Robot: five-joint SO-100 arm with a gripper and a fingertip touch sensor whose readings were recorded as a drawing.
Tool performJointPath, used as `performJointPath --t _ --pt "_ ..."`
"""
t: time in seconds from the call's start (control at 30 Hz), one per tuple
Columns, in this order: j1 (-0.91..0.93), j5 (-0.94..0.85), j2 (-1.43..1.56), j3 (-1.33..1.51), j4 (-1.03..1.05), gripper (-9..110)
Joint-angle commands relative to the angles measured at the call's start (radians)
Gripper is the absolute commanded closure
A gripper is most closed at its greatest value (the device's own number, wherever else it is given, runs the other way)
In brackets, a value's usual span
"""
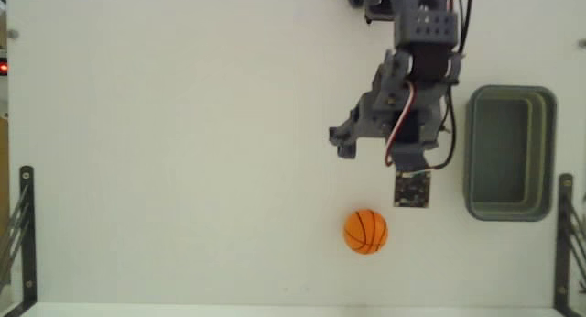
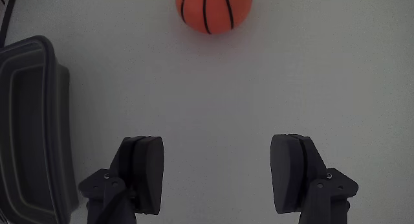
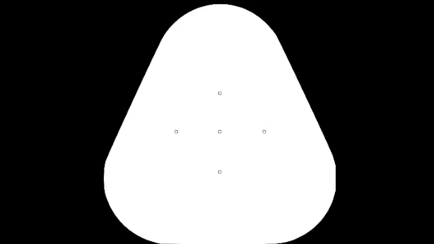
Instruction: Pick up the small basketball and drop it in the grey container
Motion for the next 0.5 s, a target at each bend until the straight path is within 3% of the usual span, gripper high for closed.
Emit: performJointPath --t 0.0,0.47 --pt "-0.006 0.005 -0.016 -0.057 -0.036 -9" --pt "-0.006 0.005 -0.213 -0.157 -0.133 -9"
